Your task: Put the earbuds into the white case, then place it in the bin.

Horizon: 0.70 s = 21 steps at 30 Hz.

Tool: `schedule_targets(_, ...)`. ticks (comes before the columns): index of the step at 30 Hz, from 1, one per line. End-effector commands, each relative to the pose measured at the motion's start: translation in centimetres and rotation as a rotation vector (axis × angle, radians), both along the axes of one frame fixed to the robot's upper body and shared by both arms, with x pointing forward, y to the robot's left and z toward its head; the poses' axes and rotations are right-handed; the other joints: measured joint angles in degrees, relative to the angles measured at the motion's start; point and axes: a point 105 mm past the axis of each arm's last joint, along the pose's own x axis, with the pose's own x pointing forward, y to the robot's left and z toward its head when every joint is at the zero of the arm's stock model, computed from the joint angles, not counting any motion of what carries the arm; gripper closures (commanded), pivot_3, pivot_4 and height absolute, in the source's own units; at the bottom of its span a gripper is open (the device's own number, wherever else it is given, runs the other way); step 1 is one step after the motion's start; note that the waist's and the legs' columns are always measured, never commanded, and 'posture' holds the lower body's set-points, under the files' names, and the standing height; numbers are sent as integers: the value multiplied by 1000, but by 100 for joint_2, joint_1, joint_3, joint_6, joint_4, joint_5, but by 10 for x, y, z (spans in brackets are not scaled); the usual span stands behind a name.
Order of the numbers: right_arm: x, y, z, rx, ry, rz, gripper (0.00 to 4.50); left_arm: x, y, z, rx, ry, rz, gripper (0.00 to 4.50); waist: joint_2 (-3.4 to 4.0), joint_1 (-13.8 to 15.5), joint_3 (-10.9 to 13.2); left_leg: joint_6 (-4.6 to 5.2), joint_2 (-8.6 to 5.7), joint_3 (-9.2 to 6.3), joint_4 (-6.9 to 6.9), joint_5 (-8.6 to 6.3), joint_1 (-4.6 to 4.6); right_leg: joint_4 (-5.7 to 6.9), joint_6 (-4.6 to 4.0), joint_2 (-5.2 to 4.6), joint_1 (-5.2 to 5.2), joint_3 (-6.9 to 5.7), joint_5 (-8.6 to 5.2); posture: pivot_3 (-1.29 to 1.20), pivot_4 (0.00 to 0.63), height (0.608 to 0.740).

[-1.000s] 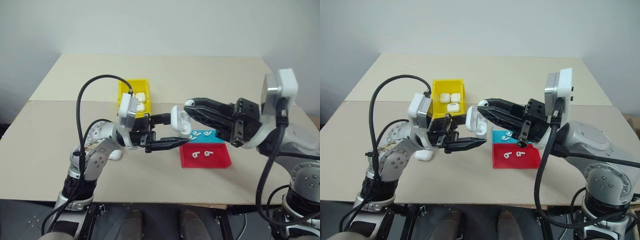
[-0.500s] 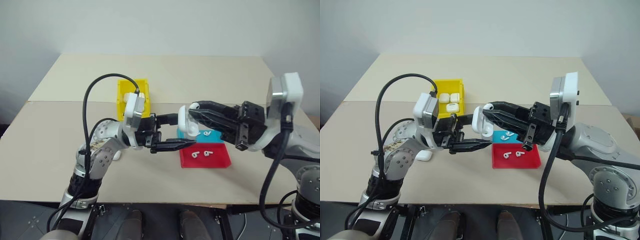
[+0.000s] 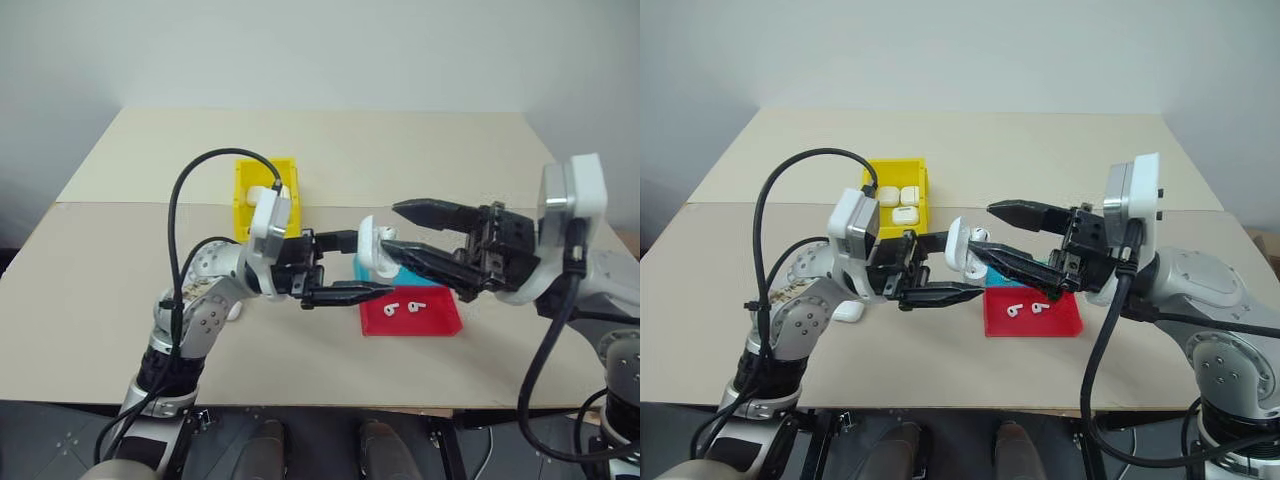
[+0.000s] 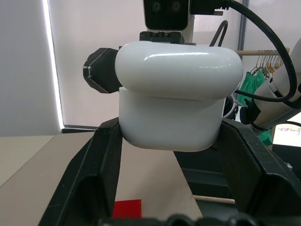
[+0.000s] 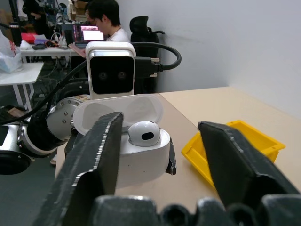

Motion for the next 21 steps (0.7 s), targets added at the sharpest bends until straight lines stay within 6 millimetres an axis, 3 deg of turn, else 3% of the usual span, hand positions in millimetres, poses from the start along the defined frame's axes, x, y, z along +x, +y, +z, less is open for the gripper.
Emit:
schedule_targets(1,-3,-2,7,0,-36,9,1395,-4,2,15,-49,-76,5,1759,0,0,0,0,0,0,0,0,0,0,0,0,0,0,0,0,150,740)
schedule_targets(11,21,-30,29,61,-58,-97,1395,1,12,12,-37,-82,55,1759,0,0,0,0,0,1,0,0,0,1,0,0,0,0,0,0,150,740)
schedule_targets(16,66,-41,10,-307,-96,-287,1395,3,20,13,-39,-96,96,1759,1,-9,0,0,1,15,0,0,3,3,-1,0,-4,3,0,0,150,740)
schedule_targets(21,100,-37,-20,-695,-170,-243,1395,3,23,12,-47,-99,127,1759,1,-51,0,0,4,55,-1,0,2,-1,-2,2,-9,7,-1,0,150,740)
